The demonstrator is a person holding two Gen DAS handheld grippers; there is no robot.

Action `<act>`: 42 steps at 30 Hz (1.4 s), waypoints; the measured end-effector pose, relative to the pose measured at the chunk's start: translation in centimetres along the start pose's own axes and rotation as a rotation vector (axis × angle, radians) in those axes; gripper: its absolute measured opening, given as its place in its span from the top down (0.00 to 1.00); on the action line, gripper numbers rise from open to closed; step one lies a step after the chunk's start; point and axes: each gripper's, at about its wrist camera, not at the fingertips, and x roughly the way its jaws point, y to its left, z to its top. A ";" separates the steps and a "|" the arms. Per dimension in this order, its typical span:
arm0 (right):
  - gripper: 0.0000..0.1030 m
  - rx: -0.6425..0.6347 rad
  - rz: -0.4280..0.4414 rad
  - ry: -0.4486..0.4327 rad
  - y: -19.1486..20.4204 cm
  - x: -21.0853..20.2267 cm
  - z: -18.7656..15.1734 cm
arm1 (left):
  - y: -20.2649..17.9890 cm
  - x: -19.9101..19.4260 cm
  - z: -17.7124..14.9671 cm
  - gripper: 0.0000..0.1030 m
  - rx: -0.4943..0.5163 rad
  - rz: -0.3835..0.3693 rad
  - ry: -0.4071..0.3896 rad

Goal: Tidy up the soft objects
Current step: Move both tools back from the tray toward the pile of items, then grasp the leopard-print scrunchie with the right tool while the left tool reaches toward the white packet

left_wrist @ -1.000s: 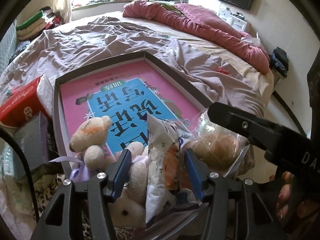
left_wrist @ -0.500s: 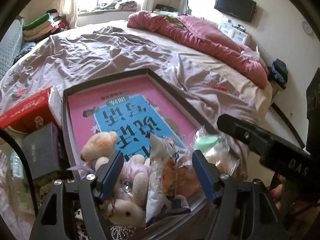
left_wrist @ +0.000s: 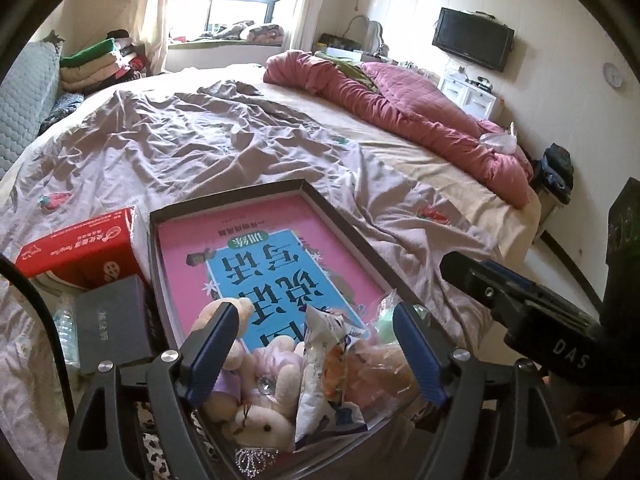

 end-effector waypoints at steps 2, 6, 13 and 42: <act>0.27 -0.006 0.002 -0.008 0.1 -0.3 0.1 | 0.0 -0.1 0.1 0.22 -0.003 -0.003 -0.001; 0.27 -0.015 -0.002 -0.024 0.4 -0.9 0.6 | 0.0 -0.5 0.2 0.20 -0.006 -0.006 -0.005; 0.20 -0.041 -0.005 -0.084 1.9 -2.9 1.5 | -0.4 -3.0 0.3 0.16 0.031 0.023 -0.036; 0.20 -0.164 0.067 -0.051 10.8 -3.4 -0.5 | 9.4 -11.6 -1.2 0.15 -0.074 0.102 -0.117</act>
